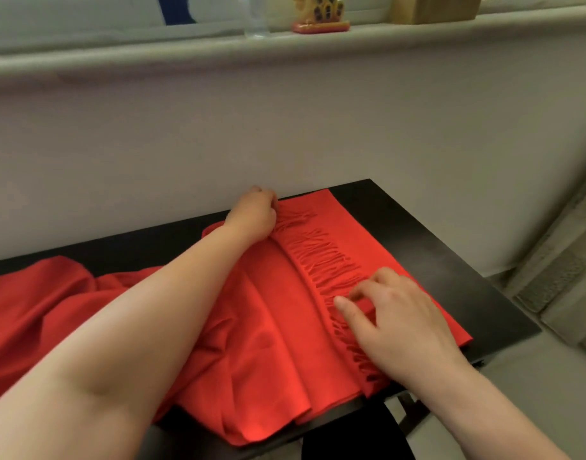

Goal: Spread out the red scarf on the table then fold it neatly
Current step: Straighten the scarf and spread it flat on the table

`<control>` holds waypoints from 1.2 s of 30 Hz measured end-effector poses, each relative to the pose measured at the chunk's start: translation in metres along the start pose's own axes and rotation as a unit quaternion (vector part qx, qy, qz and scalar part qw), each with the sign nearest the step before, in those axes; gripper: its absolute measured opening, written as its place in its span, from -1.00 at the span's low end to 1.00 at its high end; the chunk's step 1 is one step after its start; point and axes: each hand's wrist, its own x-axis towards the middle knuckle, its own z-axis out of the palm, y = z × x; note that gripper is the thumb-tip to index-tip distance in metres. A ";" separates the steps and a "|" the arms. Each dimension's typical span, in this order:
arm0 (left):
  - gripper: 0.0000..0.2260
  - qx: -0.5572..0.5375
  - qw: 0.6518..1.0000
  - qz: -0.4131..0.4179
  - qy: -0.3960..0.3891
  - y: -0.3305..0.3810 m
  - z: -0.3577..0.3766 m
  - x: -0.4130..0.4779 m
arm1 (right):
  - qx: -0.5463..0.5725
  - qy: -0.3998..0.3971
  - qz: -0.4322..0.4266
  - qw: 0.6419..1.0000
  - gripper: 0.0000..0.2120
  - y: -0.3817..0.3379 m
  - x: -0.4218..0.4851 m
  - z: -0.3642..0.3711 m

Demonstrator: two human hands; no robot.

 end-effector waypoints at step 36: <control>-0.80 0.123 0.945 0.224 -0.204 0.121 0.050 0.081 | -0.005 -0.023 0.208 0.978 -0.72 0.090 0.026 -0.013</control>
